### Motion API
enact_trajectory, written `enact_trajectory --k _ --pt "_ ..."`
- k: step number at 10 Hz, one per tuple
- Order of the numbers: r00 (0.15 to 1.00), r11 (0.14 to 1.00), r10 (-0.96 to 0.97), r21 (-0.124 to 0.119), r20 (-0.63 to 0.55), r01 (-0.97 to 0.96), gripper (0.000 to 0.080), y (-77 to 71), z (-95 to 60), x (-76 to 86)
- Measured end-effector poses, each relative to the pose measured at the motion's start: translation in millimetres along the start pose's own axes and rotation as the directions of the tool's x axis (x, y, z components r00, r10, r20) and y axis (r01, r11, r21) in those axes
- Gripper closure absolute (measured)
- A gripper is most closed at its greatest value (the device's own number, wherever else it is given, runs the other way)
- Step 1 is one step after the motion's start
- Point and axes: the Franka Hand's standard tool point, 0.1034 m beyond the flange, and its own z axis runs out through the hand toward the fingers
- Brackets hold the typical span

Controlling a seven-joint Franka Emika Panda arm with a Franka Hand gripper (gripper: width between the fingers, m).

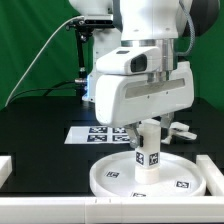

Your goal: Assemble round table

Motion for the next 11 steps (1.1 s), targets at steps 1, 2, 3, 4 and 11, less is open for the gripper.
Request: enact_trajectory --k 1,2,3,4,11 --pt "1.000 1.000 0.019 0.001 -0.001 -0.019 0.0396 -0.1 0.0 0.0" --pt "0.996 0.996 0.089 0.001 0.000 -0.089 0.0395 -0.1 0.1 0.0" --pt "0.987 0.987 0.161 0.001 -0.001 -0.161 0.0395 0.1 0.1 0.1" --pt "0.967 0.967 0.254 -0.001 -0.006 -0.254 0.0395 0.7 0.3 -0.3" --pt "0.453 0.454 0.891 0.032 -0.035 -0.890 0.0393 6.7 2.0 -4.8"
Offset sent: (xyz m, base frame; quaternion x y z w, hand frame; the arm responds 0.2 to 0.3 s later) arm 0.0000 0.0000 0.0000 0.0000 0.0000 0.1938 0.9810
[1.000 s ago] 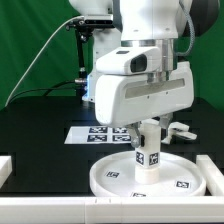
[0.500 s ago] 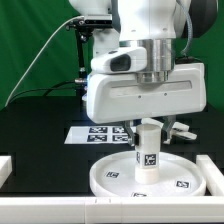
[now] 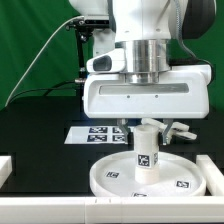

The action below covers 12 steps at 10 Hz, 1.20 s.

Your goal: Assemble round table

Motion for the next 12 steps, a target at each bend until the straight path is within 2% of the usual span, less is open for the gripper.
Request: enact_trajectory --k 2,3,5,7,8,9,10,11,12 --pt "0.982 0.982 0.191 0.005 0.006 -0.191 0.0393 1.2 0.5 -0.8" --pt "0.896 0.896 0.444 -0.001 0.013 -0.445 0.0393 1.6 1.1 -3.1" --pt "0.626 0.626 0.778 0.014 0.051 -0.780 0.0393 2.5 2.3 -5.9" --pt "0.449 0.450 0.891 0.007 0.069 -0.893 0.0393 -1.7 2.4 -8.7" --pt "0.441 0.442 0.895 0.007 0.072 -0.897 0.0393 -1.6 2.4 -8.8" --pt "0.496 0.496 0.866 0.011 0.071 -0.868 0.0285 -1.5 2.6 -8.9" --pt "0.668 0.669 0.741 0.013 0.071 -0.743 0.0285 -0.6 2.1 -8.5" --pt "0.808 0.808 0.586 0.033 0.064 -0.589 0.0193 0.8 0.3 -4.1" --pt "0.906 0.905 0.419 0.047 0.058 -0.422 0.0157 -0.8 0.1 -4.1"
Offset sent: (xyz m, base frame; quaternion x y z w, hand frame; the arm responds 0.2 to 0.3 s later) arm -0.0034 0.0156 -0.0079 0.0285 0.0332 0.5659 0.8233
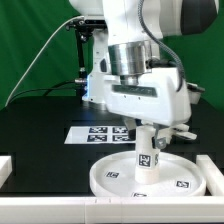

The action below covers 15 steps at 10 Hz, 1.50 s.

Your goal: Assemble round table

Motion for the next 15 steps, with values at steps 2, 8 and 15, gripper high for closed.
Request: enact_trajectory --k 2,8,15 --pt "0.988 0.988 -0.152 -0.004 0.005 0.152 0.0152 -0.3 1.0 -2.3" --pt "0.577 0.575 -0.815 -0.049 0.046 0.817 0.0150 -7.7 0.0 -9.4" --pt "-0.296 -0.307 -0.941 -0.046 0.166 0.951 0.0150 -14.4 -2.2 -7.2"
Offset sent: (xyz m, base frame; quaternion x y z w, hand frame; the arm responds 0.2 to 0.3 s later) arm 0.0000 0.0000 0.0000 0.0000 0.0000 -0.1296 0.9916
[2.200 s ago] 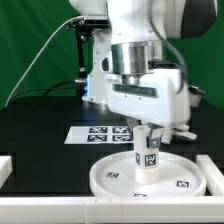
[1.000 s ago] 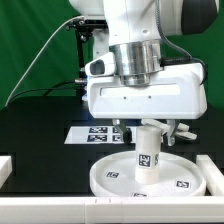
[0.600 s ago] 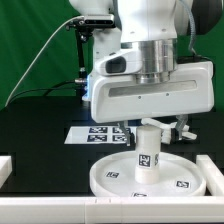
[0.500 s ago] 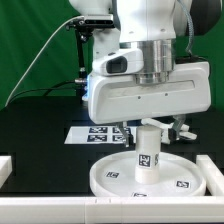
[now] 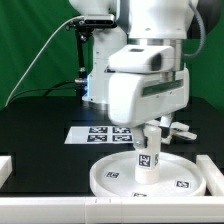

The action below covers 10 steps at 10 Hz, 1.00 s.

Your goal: Assemble round table

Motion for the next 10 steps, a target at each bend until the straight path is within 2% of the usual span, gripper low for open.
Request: enact_trajectory --k 1,3,4,5,7,8,9,10 --pt "0.998 0.998 -0.062 0.000 0.000 0.062 0.0150 1.2 -0.2 -1.7" --pt "0.999 0.999 -0.044 0.001 0.001 0.044 0.0150 2.3 0.3 -3.7" --pt "1.000 1.000 -0.020 0.001 0.001 0.020 0.0273 2.4 0.4 -3.8" --pt "1.000 1.000 0.015 0.002 0.000 -0.015 0.0273 2.3 0.4 -3.7" --pt "0.987 0.987 0.162 0.003 0.000 -0.162 0.0547 1.8 0.7 -3.6" --pt "0.970 0.970 0.244 0.002 -0.009 -0.244 0.0547 2.3 1.2 -3.7" --pt "0.932 0.932 0.362 0.002 -0.022 -0.362 0.0721 1.4 3.3 -5.5" --pt "0.896 0.896 0.444 0.001 -0.027 -0.444 0.0774 0.8 4.0 -5.0"
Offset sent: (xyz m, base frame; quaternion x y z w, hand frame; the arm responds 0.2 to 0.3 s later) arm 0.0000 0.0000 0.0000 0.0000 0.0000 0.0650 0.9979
